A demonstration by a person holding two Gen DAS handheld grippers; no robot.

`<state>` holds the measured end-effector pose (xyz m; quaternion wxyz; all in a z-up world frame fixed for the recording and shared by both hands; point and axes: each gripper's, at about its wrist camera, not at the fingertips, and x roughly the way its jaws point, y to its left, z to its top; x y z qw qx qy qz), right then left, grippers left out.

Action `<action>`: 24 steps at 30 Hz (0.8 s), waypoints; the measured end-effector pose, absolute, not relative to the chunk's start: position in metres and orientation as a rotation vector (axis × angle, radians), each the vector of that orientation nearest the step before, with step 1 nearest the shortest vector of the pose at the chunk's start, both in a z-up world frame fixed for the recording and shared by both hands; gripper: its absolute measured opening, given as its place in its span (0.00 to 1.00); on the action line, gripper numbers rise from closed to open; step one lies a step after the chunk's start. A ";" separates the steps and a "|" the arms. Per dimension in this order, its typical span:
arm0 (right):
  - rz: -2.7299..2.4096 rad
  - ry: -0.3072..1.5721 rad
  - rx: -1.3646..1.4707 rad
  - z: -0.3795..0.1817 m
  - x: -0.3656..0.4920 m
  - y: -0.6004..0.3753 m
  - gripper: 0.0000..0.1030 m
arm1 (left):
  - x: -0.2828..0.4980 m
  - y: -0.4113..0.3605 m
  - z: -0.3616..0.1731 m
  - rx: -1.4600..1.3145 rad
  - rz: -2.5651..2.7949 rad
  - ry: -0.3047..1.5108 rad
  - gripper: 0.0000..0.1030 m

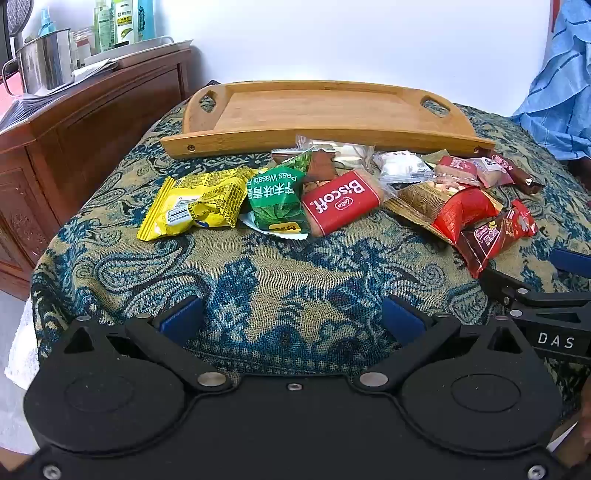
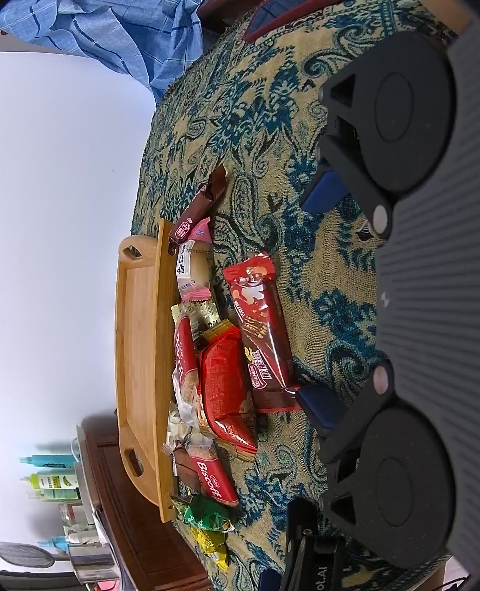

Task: Organize snacks
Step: 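Lower both grippers toward the snack pile in front of the tray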

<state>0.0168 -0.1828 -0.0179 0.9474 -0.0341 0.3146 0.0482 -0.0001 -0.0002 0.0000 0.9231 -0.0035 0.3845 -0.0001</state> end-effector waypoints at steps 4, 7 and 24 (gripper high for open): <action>0.106 0.638 -0.062 -0.018 0.017 -0.184 1.00 | 0.002 -0.001 0.000 -0.002 -0.012 0.779 1.00; 0.106 0.635 -0.070 -0.017 0.016 -0.182 1.00 | 0.005 -0.003 0.001 0.008 -0.022 0.779 1.00; 0.190 0.633 -0.026 0.003 0.022 -0.186 1.00 | 0.010 0.008 0.040 -0.004 0.008 0.638 1.00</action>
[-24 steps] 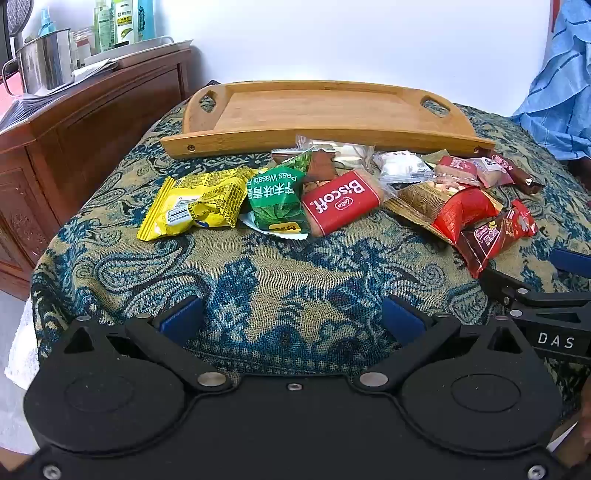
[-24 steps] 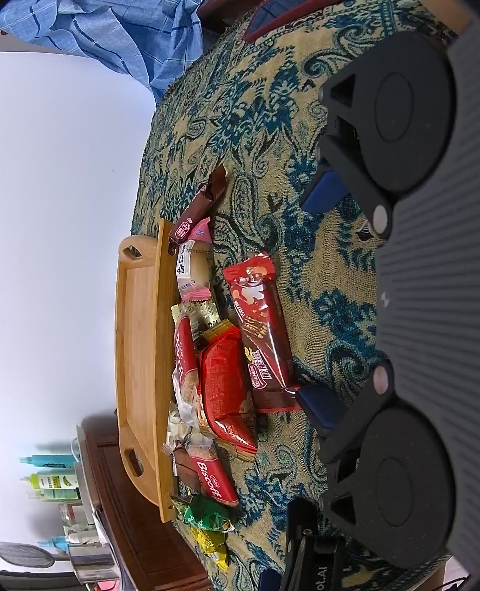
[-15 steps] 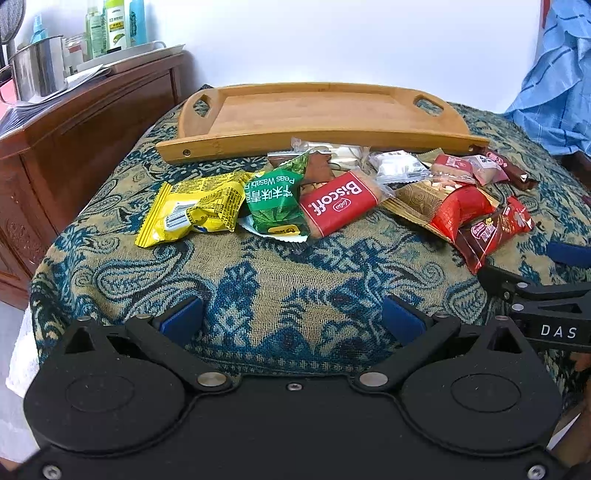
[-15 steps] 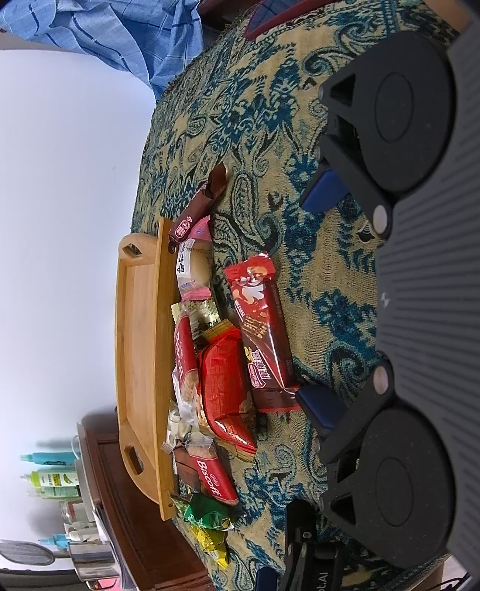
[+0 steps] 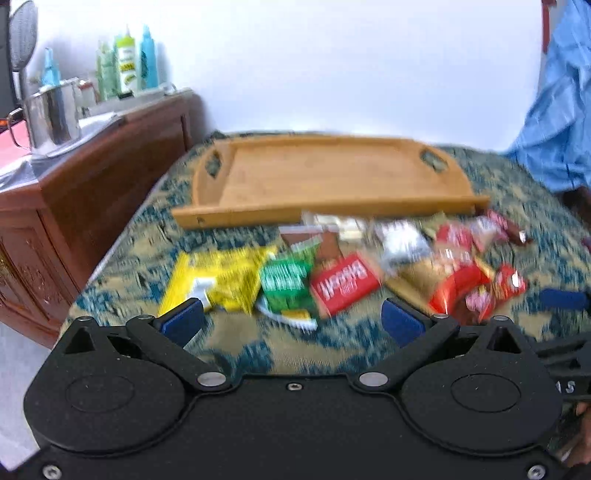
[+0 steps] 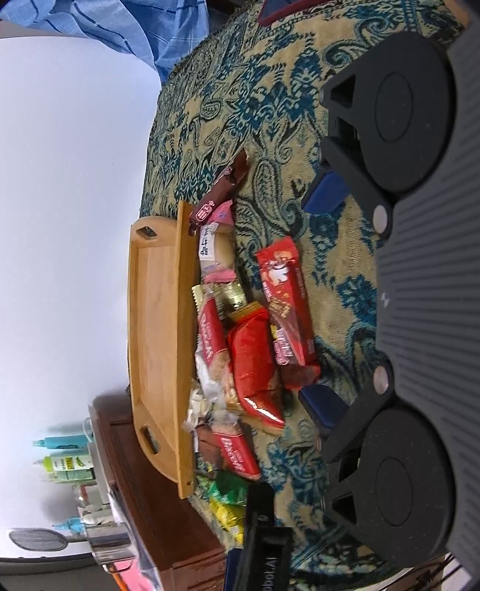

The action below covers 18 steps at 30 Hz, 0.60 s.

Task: Organize snacks
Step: 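Lower both grippers toward the snack pile in front of the tray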

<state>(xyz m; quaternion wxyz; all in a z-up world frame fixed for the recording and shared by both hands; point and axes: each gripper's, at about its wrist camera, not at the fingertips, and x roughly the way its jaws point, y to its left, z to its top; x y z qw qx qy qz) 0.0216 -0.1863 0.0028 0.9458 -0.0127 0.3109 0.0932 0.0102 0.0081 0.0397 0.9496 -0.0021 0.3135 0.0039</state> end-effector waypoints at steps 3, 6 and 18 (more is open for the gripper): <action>0.199 0.634 0.003 0.007 0.026 -0.190 1.00 | 0.015 0.013 0.044 -0.025 0.048 0.603 1.00; 0.201 0.624 0.005 0.010 0.029 -0.191 1.00 | 0.022 0.017 0.043 -0.037 0.055 0.605 1.00; 0.244 0.638 -0.024 0.008 0.039 -0.183 1.00 | 0.041 0.014 0.026 -0.043 0.017 0.639 0.86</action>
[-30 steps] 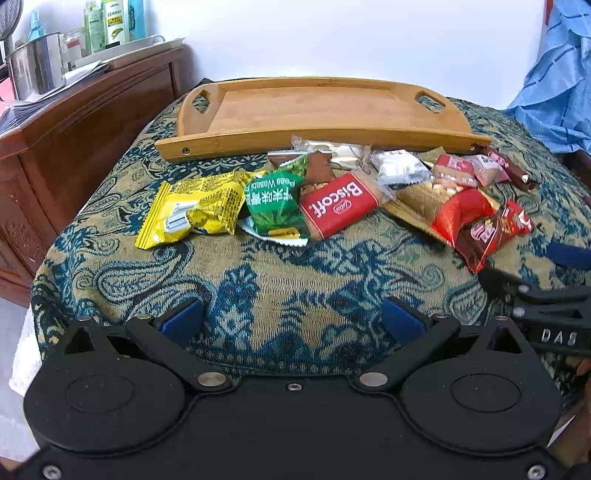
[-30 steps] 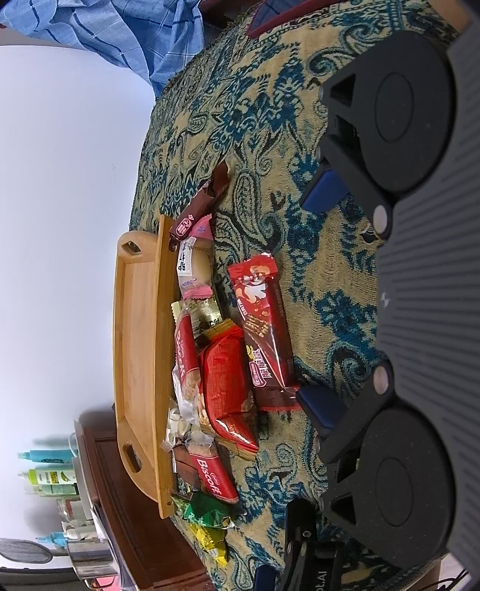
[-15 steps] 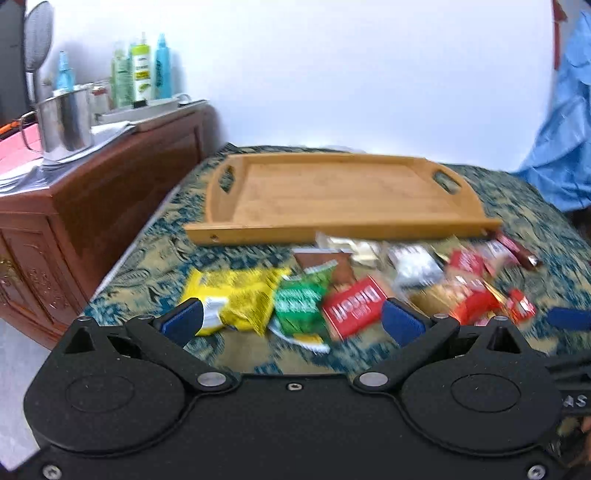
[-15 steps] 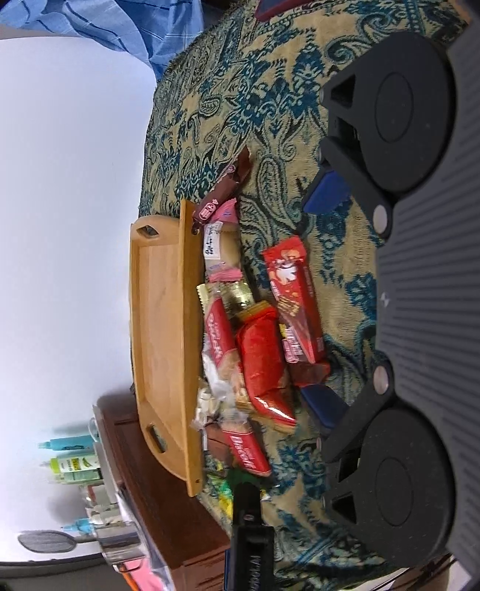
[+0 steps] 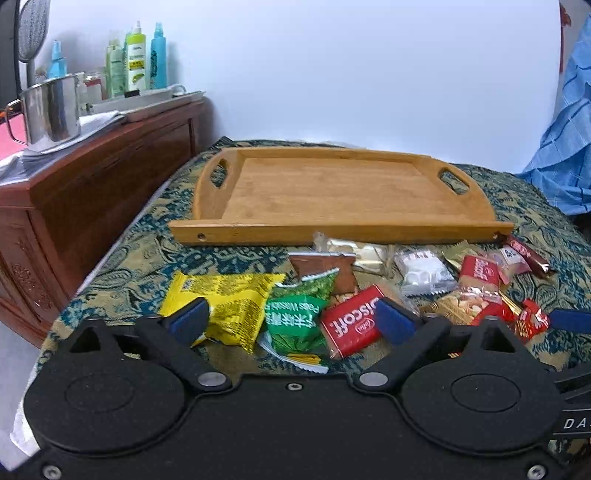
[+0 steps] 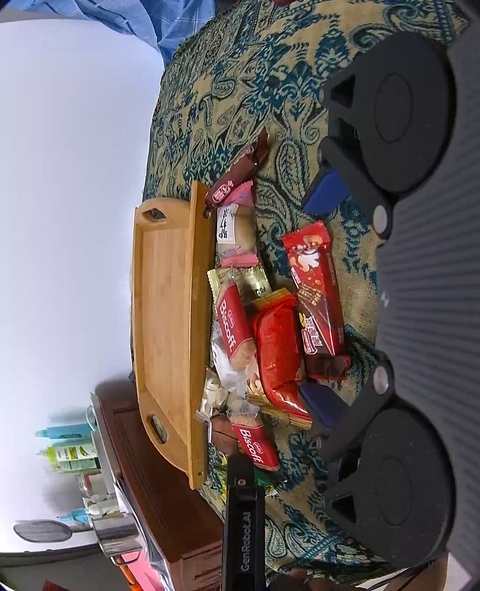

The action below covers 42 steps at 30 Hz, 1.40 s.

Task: Organize snacks
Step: 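Lower both grippers toward the snack pile in front of the tray, then grasp the green pea packet with left gripper while right grasps red chocolate bar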

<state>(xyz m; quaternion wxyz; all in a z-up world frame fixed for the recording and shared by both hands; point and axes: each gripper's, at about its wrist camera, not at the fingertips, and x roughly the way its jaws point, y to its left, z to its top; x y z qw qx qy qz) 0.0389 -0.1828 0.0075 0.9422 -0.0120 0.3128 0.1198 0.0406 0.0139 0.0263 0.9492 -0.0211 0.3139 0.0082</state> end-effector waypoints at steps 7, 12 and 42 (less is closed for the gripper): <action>0.254 0.647 -0.040 0.004 0.041 -0.179 1.00 | 0.040 0.011 0.022 -0.027 0.010 0.652 0.46; 0.256 0.652 -0.045 0.002 0.043 -0.178 0.97 | 0.036 0.014 0.025 -0.033 0.007 0.645 0.31; 0.228 0.567 -0.017 0.034 0.018 -0.192 0.65 | 0.003 -0.013 0.078 -0.031 -0.057 0.556 0.30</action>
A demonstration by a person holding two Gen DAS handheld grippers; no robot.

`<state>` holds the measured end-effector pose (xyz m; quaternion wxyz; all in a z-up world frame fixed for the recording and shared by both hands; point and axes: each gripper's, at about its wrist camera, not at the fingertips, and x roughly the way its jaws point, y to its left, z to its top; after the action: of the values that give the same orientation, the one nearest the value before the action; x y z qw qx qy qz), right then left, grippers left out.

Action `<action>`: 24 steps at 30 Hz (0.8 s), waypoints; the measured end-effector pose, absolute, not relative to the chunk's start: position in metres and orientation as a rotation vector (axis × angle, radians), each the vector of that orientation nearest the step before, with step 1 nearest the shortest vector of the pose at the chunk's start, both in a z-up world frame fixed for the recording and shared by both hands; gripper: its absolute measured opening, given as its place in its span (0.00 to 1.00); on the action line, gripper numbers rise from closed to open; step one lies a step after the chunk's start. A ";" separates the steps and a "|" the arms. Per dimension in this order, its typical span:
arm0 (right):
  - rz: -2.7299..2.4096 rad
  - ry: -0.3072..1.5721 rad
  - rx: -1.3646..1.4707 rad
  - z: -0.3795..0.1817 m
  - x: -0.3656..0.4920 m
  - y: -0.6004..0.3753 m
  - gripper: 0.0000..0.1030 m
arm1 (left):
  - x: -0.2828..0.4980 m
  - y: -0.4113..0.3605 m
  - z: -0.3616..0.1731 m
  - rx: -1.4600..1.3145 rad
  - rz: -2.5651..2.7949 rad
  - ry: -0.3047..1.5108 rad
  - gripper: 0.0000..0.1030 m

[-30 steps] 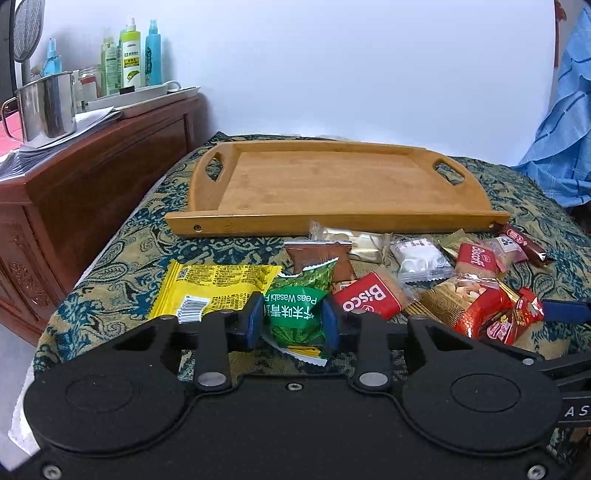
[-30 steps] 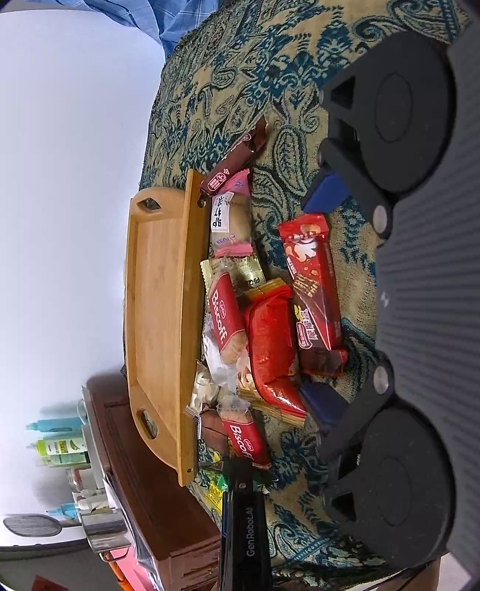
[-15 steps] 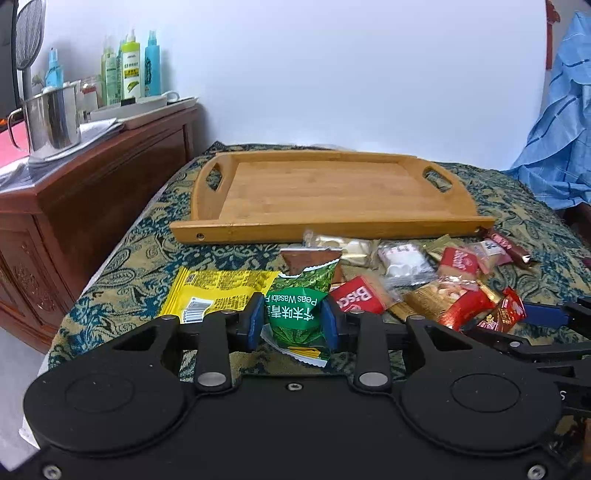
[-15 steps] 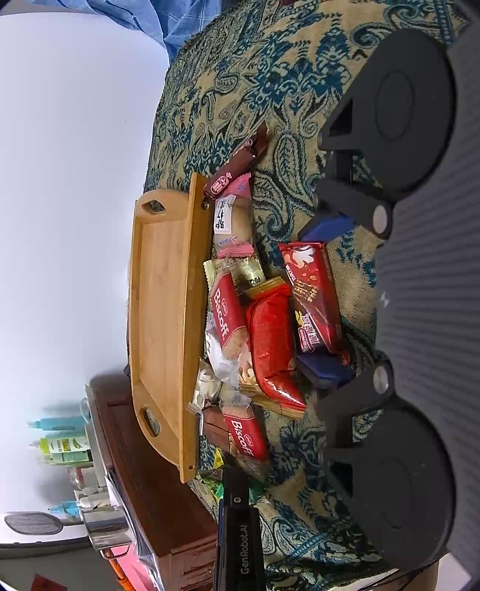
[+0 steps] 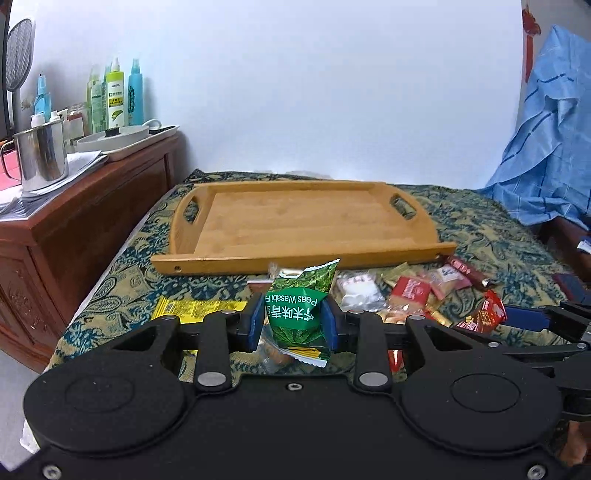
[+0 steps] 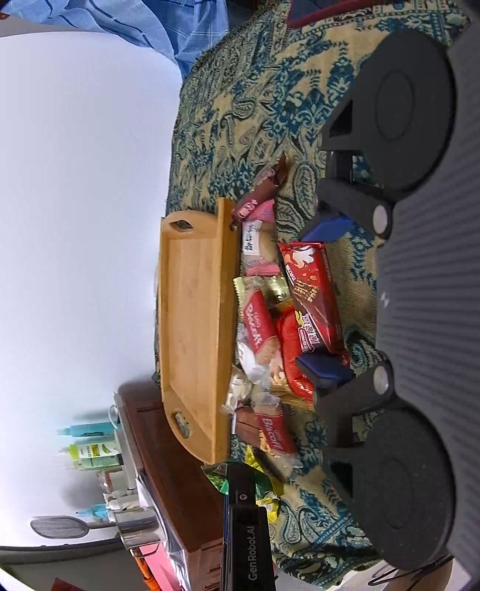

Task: Organize snacks
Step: 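Grasp the green pea packet with left gripper while right grasps red chocolate bar, then carry both snacks over the tray and open both grippers to drop them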

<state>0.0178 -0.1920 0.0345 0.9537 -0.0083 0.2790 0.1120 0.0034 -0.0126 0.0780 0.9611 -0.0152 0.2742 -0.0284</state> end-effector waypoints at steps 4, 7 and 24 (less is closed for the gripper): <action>0.231 0.552 -0.012 0.041 0.020 -0.193 0.65 | 0.005 -0.014 0.084 -0.040 -0.067 0.544 0.30; 0.233 0.544 -0.011 0.044 0.024 -0.193 0.65 | 0.009 -0.014 0.087 -0.047 -0.067 0.542 0.30; 0.216 0.495 0.032 0.070 0.098 -0.202 0.65 | 0.083 -0.016 0.105 -0.101 -0.069 0.568 0.30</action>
<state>0.0983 -0.2021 0.0697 0.9636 0.0158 0.2447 0.1067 0.0833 -0.0157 0.1049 0.9581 -0.0498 0.2801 -0.0342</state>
